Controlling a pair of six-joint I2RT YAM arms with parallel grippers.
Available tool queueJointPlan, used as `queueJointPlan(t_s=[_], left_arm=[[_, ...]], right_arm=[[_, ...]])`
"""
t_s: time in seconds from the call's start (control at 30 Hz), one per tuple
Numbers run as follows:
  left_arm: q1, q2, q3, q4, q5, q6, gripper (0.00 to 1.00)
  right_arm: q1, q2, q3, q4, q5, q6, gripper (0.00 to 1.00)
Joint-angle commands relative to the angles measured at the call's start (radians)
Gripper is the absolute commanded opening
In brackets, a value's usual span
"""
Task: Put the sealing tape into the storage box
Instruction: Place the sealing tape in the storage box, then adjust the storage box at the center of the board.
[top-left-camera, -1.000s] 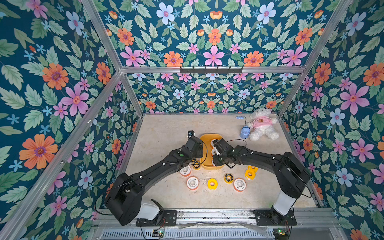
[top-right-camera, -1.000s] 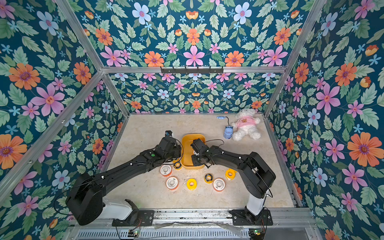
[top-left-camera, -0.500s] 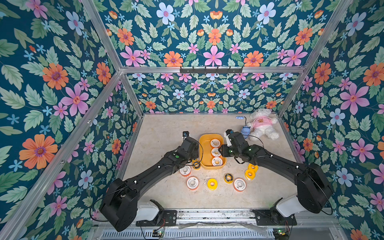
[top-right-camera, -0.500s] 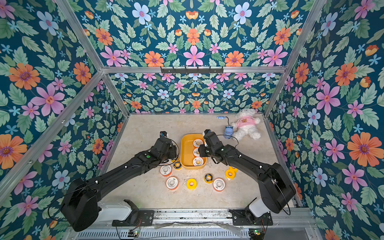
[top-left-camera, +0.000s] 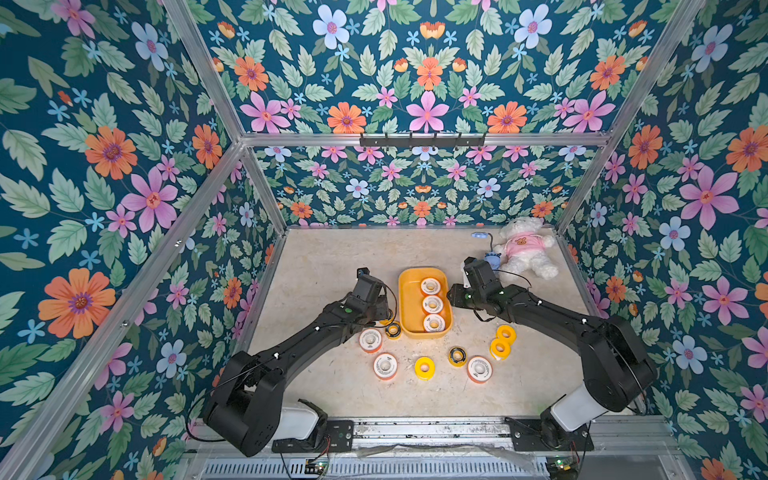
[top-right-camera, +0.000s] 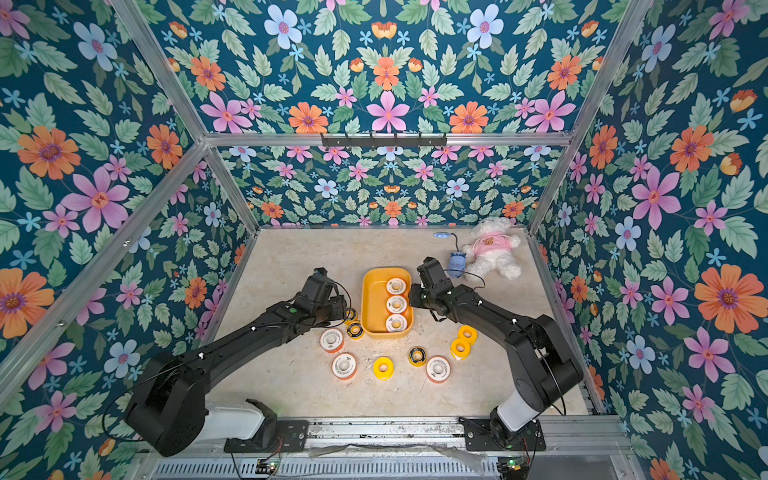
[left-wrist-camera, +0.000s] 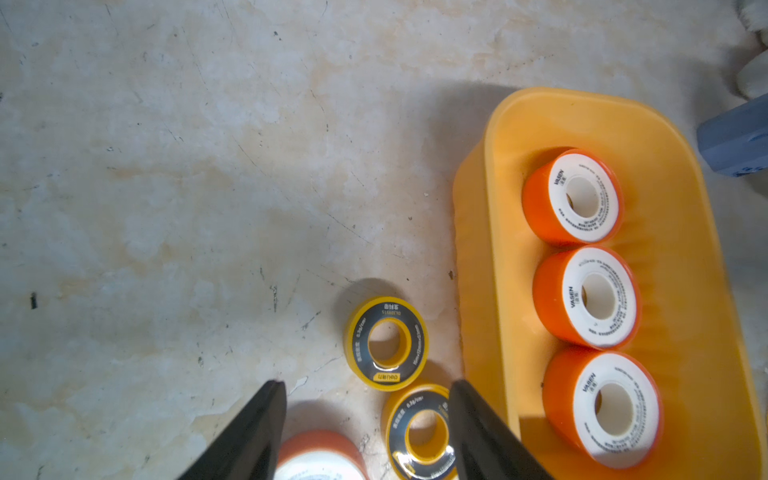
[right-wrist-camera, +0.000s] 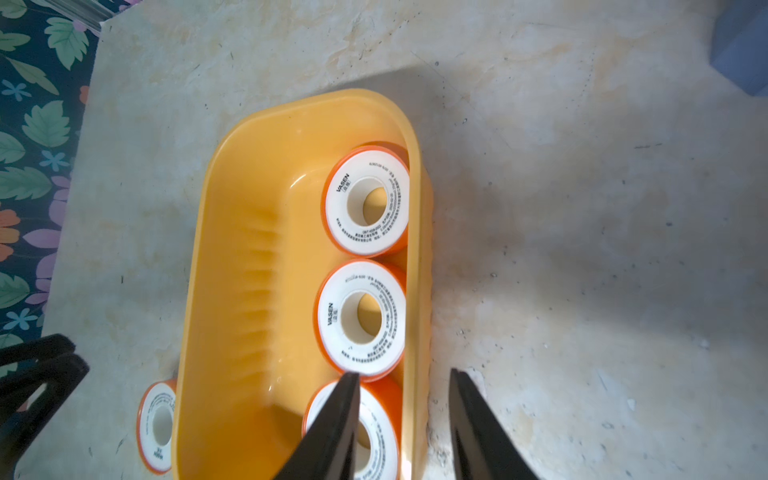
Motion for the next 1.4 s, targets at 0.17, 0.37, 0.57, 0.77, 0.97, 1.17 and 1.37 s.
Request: queueJointPlan(t_s=[0.17,0.37,0.57,0.77,0.97,1.17,1.37], left_arm=[[0.007,0.020,-0.007,0.018,0.028,0.018,0.68],[0.008,0.041,-0.004,0.023,0.042,0.027,0.68],[0.007,0.074,0.001,0.029,0.071,0.032,0.68],[0.007,0.103,0.005,0.043,0.100,0.045,0.68],[0.007,0.136,0.014,0.051,0.123,0.054,0.70],[0.007,0.165,0.021,0.060,0.133,0.065,0.73],[0.006,0.197,0.034,0.056,0.111,0.072,0.77]], right_arm=[[-0.009,0.106,0.079,-0.032,0.053,0.012,0.37],[-0.010,0.138,0.088,-0.031,0.051,0.015,0.33],[-0.010,0.129,0.078,-0.038,0.089,0.038,0.25],[-0.016,0.103,0.056,-0.048,0.132,0.061,0.21],[-0.020,0.078,0.039,-0.057,0.153,0.064,0.21],[-0.021,0.073,0.035,-0.063,0.151,0.062,0.21],[-0.021,0.067,0.028,-0.052,0.140,0.061,0.22]])
